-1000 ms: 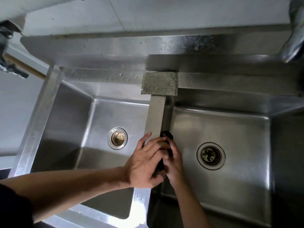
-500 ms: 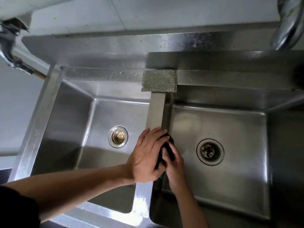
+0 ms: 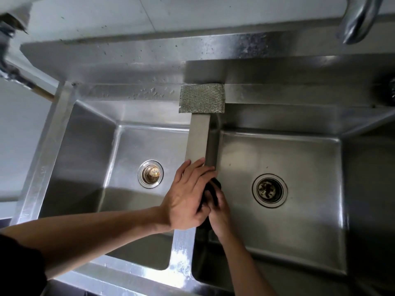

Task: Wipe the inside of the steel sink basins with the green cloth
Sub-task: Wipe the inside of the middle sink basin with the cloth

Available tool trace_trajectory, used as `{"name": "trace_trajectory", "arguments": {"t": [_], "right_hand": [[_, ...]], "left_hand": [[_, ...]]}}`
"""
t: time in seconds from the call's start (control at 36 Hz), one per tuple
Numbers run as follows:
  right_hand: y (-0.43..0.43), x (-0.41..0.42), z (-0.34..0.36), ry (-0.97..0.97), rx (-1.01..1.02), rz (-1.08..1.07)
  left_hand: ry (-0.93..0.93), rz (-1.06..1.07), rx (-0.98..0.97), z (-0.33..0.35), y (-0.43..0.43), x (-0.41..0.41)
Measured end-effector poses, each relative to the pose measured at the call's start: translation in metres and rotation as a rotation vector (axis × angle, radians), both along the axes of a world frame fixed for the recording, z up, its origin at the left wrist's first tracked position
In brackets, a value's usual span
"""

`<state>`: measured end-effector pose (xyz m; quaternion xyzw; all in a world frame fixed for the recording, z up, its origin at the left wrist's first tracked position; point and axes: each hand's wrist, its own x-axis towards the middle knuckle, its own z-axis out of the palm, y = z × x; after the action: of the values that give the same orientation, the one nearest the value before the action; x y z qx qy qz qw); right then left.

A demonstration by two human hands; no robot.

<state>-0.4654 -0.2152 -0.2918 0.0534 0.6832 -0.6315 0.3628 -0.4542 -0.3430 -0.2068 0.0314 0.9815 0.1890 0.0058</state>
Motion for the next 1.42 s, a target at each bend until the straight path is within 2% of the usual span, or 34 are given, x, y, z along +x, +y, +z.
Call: {"name": "trace_trajectory", "arguments": {"t": [0.11, 0.28, 0.47, 0.5, 0.61, 0.67, 0.72, 0.78, 0.89, 0.97, 1.08, 1.22, 1.42], "right_hand": [[0.016, 0.018, -0.067, 0.002, 0.137, 0.207], [0.028, 0.009, 0.012, 0.127, 0.191, 0.34], [0.03, 0.007, -0.011, 0.272, 0.289, 0.516], [0.031, 0.007, -0.011, 0.341, 0.302, 0.549], [0.039, 0.012, 0.004, 0.289, 0.207, 0.587], [0.049, 0.022, 0.012, 0.417, 0.219, 0.691], [0.059, 0.032, 0.014, 0.427, 0.239, 0.801], [0.065, 0.037, 0.004, 0.556, 0.273, 0.877], [0.063, 0.035, -0.013, 0.406, 0.447, 1.093], [0.057, 0.025, 0.006, 0.237, 0.441, 1.144], [0.063, 0.012, 0.055, 0.222, 0.327, 1.282], [0.078, 0.004, 0.076, 0.249, 0.204, 1.28], [0.076, 0.01, 0.015, 0.243, 0.384, 1.321]], "left_hand": [[-0.027, 0.005, -0.008, 0.001, 0.0, 0.0], [-0.015, 0.002, -0.016, 0.0, 0.0, -0.001], [-0.025, 0.004, -0.015, 0.001, 0.0, -0.001], [-0.024, 0.006, -0.015, 0.001, 0.0, -0.001], [-0.021, 0.003, -0.019, 0.001, -0.001, -0.001], [-0.024, -0.007, -0.026, 0.0, -0.001, -0.001], [-0.027, -0.01, -0.025, 0.0, -0.001, -0.001], [-0.029, -0.009, -0.025, 0.0, -0.001, 0.0], [-0.022, -0.007, -0.022, 0.001, -0.001, 0.0], [-0.012, -0.009, -0.016, 0.001, -0.001, 0.0], [-0.001, -0.003, -0.008, 0.0, -0.001, 0.0], [0.019, -0.002, -0.003, -0.001, -0.001, 0.0], [0.02, 0.005, 0.007, -0.002, -0.002, 0.001]]}}
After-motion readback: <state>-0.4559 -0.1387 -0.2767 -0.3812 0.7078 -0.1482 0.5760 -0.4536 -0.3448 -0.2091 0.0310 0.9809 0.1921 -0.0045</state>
